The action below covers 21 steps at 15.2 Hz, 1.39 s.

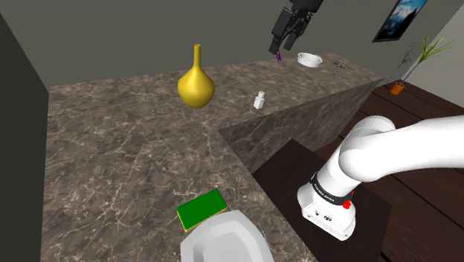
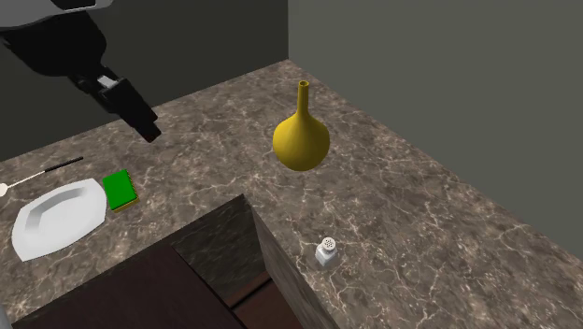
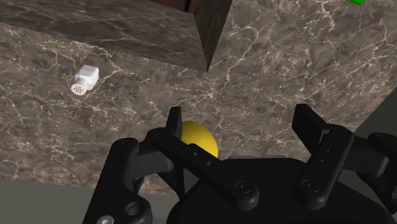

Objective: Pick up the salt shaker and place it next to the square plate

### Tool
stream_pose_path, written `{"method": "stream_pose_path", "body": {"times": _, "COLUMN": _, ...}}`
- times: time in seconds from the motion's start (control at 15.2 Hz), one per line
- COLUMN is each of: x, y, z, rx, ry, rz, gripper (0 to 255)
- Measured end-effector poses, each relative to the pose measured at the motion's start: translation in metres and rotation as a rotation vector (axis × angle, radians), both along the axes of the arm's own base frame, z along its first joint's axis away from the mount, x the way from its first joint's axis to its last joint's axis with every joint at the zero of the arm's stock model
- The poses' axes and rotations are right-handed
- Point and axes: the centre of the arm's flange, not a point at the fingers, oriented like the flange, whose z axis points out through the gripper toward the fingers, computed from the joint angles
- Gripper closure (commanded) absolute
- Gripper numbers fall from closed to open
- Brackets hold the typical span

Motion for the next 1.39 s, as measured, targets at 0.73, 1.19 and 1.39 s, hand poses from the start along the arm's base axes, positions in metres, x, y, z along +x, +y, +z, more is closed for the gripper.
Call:
{"method": "stream_pose_path", "body": {"times": 0.73, "x": 0.058, "y": -0.071, "z": -0.076, "rx": -0.023, "ry": 0.044, "rz": -0.015, "gripper": 0}}
{"method": "stream_pose_path", "body": {"times": 1.19, "x": 0.096, "y": -0.125, "z": -0.142, "rx": -0.041, "ry": 0.077, "rz": -0.025, "gripper": 0}}
{"method": "stream_pose_path", "body": {"times": 1.39, "x": 0.112, "y": -0.146, "z": -0.165, "rx": -0.049, "ry": 0.091, "rz": -0.029, "gripper": 0}}
